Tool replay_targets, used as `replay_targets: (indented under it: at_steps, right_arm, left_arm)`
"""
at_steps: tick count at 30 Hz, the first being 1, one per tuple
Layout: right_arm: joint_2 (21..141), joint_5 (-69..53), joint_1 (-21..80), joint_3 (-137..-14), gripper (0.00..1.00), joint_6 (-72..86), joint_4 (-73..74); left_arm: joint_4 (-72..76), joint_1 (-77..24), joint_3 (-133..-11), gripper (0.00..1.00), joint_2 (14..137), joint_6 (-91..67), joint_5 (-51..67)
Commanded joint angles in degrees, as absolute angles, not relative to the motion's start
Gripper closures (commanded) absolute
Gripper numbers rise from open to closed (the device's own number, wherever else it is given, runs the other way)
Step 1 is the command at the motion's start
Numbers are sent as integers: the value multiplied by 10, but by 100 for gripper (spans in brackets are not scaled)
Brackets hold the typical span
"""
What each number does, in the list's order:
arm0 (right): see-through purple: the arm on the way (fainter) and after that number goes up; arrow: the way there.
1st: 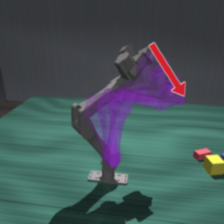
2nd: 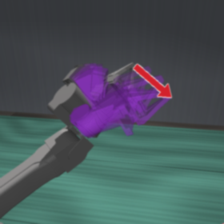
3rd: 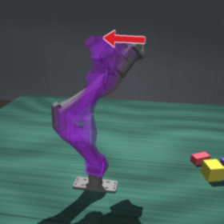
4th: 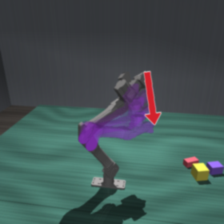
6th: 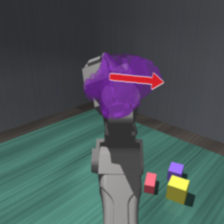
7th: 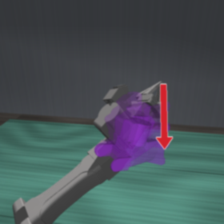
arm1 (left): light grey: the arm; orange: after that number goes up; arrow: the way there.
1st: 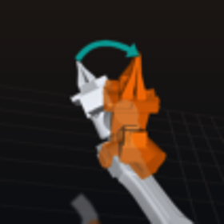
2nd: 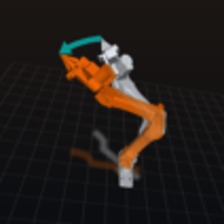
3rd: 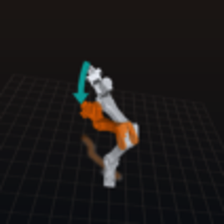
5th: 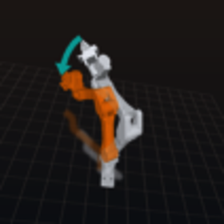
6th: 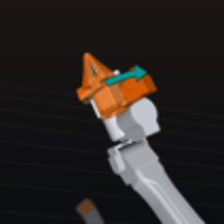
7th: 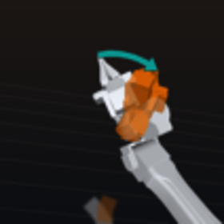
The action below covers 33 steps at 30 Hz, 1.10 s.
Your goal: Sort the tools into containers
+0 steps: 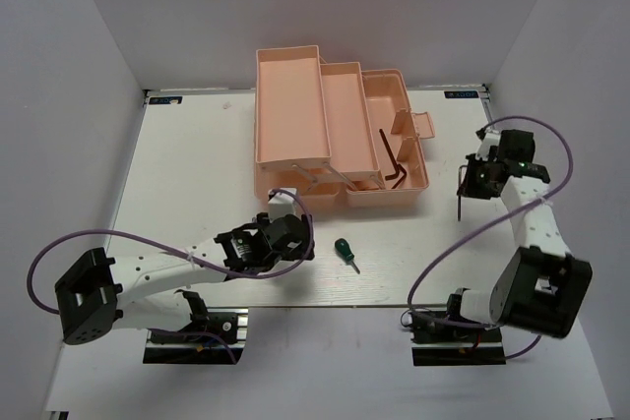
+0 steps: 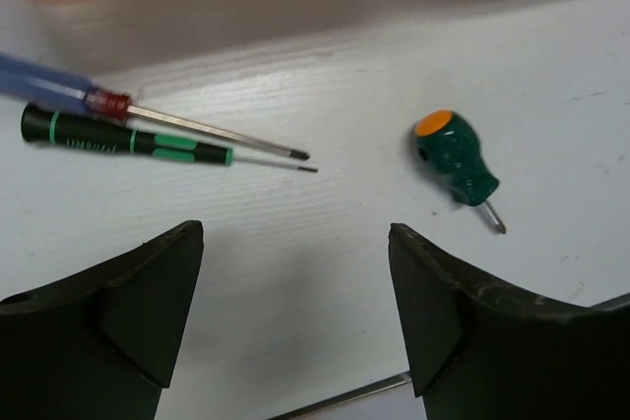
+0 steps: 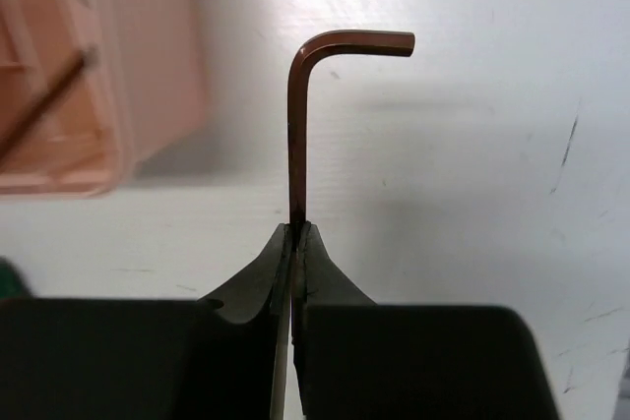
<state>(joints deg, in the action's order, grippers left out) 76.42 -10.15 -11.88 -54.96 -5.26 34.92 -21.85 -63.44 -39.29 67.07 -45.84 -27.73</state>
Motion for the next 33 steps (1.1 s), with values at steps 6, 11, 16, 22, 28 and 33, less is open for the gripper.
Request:
replay_targets:
  at_steps: [6, 11, 16, 22, 28, 33]
  right_arm:
    - [760, -344, -92, -699, 100, -95, 416]
    - [871, -352, -1, -804, 100, -62, 382]
    - [987, -279, 61, -886, 100, -24, 363]
    - [1047, -254, 83, -969, 49, -14, 378]
    - [922, -358, 83, -860, 66, -49, 347]
    - [833, -441, 94, -757, 100, -178, 422]
  left_arm:
    - [-279, -626, -382, 10, 667, -605, -301]
    - [-342, -614, -407, 10, 694, -677, -311]
    - [-365, -604, -395, 6, 666, -714, -318]
    - [-374, -576, -374, 5, 635, -767, -330]
    - [-353, -543, -374, 33, 678, -782, -323]
    - [-335, -523, -379, 37, 740, -782, -304]
